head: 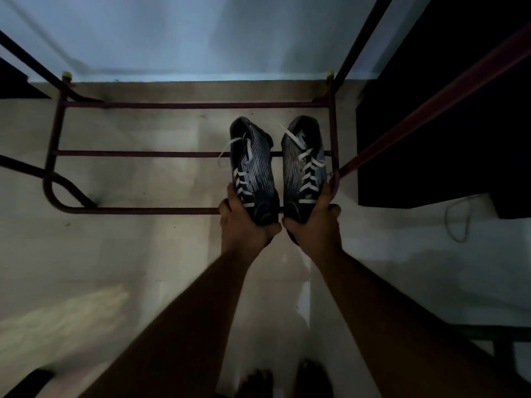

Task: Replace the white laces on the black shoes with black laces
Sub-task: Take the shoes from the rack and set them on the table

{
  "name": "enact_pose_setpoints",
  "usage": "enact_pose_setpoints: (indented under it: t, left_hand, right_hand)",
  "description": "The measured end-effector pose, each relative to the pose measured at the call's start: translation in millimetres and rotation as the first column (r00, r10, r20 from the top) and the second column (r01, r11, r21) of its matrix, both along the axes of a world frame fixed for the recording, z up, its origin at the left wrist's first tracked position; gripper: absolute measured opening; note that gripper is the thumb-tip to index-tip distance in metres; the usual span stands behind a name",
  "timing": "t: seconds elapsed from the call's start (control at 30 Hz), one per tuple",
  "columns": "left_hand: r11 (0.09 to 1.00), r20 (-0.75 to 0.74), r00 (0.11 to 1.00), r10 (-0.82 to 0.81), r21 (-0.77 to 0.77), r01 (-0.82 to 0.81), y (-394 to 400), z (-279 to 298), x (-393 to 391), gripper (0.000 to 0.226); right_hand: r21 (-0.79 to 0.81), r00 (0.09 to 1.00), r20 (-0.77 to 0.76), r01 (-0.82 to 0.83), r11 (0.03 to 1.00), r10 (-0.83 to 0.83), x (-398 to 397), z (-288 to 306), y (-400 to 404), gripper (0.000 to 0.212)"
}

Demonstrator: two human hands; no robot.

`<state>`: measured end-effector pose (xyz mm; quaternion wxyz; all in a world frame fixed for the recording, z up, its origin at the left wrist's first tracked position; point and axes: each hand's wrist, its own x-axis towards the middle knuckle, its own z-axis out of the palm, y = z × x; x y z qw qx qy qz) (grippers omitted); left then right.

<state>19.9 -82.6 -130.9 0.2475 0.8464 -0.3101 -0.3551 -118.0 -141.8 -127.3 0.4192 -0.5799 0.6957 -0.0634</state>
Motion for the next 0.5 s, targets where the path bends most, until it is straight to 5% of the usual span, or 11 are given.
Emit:
enact_pose_setpoints:
  t: [0.23, 0.5]
  left_hand:
    - [0.995, -0.168, 0.981, 0.097, -0.005, -0.1, 21.2, 45.1, 1.4, 0.119]
    - [0.994, -0.288, 0.952, 0.108, 0.052, -0.097, 99.2, 145.9, -23.1, 0.105]
  right_hand:
    - [0.054, 0.98, 0.172, 0.092, 0.994, -0.1, -1.5, 60.2, 14.7, 0.11]
    - [0.199, 0.979, 0.136, 0.121, 0.973, -0.149, -36.8, 189.9, 91.9, 0.106]
